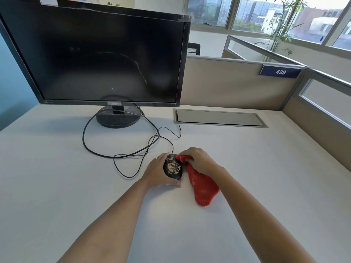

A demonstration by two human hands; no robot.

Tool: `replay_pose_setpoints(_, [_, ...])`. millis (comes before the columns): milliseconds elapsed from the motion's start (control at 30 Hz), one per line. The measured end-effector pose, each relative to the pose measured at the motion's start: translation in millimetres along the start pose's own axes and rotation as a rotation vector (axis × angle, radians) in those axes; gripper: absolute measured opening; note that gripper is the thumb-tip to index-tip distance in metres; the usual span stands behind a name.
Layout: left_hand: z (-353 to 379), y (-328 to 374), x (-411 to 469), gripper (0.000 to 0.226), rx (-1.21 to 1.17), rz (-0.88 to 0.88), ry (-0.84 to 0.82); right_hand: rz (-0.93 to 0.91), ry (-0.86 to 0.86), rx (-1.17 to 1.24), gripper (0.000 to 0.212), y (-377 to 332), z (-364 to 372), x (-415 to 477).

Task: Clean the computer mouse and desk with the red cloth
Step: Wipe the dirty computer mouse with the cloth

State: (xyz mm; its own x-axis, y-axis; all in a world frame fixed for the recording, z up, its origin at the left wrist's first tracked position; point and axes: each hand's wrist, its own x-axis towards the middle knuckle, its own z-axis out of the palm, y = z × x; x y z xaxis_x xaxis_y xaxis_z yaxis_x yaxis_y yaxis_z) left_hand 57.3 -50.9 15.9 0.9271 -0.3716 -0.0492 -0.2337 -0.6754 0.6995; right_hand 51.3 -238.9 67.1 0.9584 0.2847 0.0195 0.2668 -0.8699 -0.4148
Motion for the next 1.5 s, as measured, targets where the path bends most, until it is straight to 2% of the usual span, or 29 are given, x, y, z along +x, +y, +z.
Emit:
replay_pose_setpoints(233, [0.3, -1.8, 0.2, 0.130, 0.010, 0.016, 0.004, -0.088, -0.225, -0.054, 0.039, 3.1, -18.5, -14.6])
replay_pose_setpoints(433, [0.2, -1.2, 0.7, 0.132, 0.010, 0.009, 0.010, -0.018, 0.026, -0.005, 0.036, -6.7, -10.0, -9.5])
replay_pose_setpoints(767, [-0.4, -1.4, 0.9, 0.129, 0.024, 0.016, -0.008, -0.052, -0.193, -0.044, 0.036, -9.5, -17.4, -18.4])
replay_pose_setpoints(933, [-4.6, 0.6, 0.7, 0.139, 0.045, 0.003, -0.076, 0.012, 0.041, -0.001, 0.035, -12.4, -10.1, -19.3])
replay_pose_setpoints(1100, [-14.6, 2.0, 1.2, 0.111, -0.032, 0.030, -0.138, 0.021, 0.035, -0.009, 0.035, -20.6, -1.8, -21.6])
replay_pose_setpoints(1200, [-16.5, 2.5, 0.0, 0.120, -0.090, 0.001, -0.160, 0.030, 0.006, -0.033, 0.032, -23.0, -2.0, -29.5])
replay_pose_setpoints(1267, [-16.7, 2.2, -2.3, 0.129, -0.103, -0.023, -0.176, 0.021, -0.080, -0.068, 0.030, -24.8, -5.8, -34.6])
replay_pose_setpoints(1333, [-16.0, 1.6, -3.5, 0.126, -0.106, -0.032, -0.175, 0.007, -0.136, -0.087, 0.029, -26.6, -10.5, -38.1])
replay_pose_setpoints(1500, [-16.5, 4.9, -3.7, 0.126, -0.083, -0.043, -0.164, 0.056, 0.111, -0.076, 0.034, -40.2, -3.7, -42.6])
